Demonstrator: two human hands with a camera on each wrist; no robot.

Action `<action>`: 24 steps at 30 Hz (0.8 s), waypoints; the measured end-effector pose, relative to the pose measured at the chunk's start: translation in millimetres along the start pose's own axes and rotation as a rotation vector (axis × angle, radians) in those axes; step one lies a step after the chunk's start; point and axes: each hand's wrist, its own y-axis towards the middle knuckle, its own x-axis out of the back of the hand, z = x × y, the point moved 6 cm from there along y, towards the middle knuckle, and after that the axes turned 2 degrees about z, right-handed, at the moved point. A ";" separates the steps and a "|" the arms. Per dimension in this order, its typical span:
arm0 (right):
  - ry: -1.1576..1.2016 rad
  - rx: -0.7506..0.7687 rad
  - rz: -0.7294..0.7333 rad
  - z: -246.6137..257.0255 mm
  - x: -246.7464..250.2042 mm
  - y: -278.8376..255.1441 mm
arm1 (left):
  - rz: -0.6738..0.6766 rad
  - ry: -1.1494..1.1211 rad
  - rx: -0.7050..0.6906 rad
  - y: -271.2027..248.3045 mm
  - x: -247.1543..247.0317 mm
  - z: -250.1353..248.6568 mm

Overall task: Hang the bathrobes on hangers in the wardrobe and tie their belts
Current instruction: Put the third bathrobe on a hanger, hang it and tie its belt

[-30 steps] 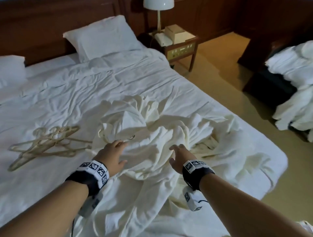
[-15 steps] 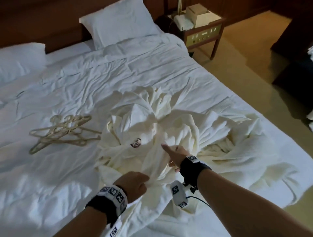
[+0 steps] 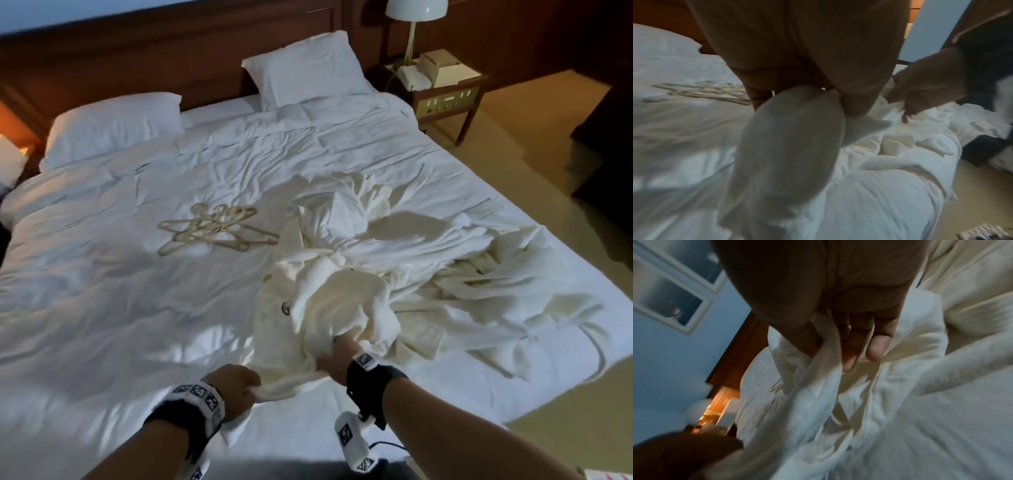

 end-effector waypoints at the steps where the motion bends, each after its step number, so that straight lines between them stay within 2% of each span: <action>1: 0.007 -0.004 0.014 3.9 -18.2 -7.4 | -0.016 -0.012 0.014 -12.0 -0.3 16.0; 4: 0.147 -0.032 -0.027 -3.7 -60.9 -6.3 | -0.066 -0.082 0.024 -46.0 -3.7 59.5; 7: 0.283 -0.133 -0.109 -12.1 -74.9 -10.6 | -0.114 -0.145 0.039 -74.0 -16.6 97.0; 11: 0.212 -0.376 -0.356 -30.2 -67.8 -18.3 | -0.151 -0.255 0.084 -118.5 -35.5 148.8; 14: 0.175 -0.357 -0.420 -19.5 -75.0 -17.1 | -0.160 -0.274 0.137 -158.2 -42.7 185.3; 16: 0.038 -0.265 -0.369 2.5 -90.8 -4.1 | -0.160 -0.284 0.160 -179.7 -47.4 204.0; 20: -0.436 -0.020 -0.071 46.0 -140.9 10.3 | -0.222 -0.275 0.196 -208.0 -45.1 243.7; 24: -0.472 0.086 0.335 49.1 -223.0 7.4 | -0.422 -0.321 0.301 -236.2 -13.6 283.5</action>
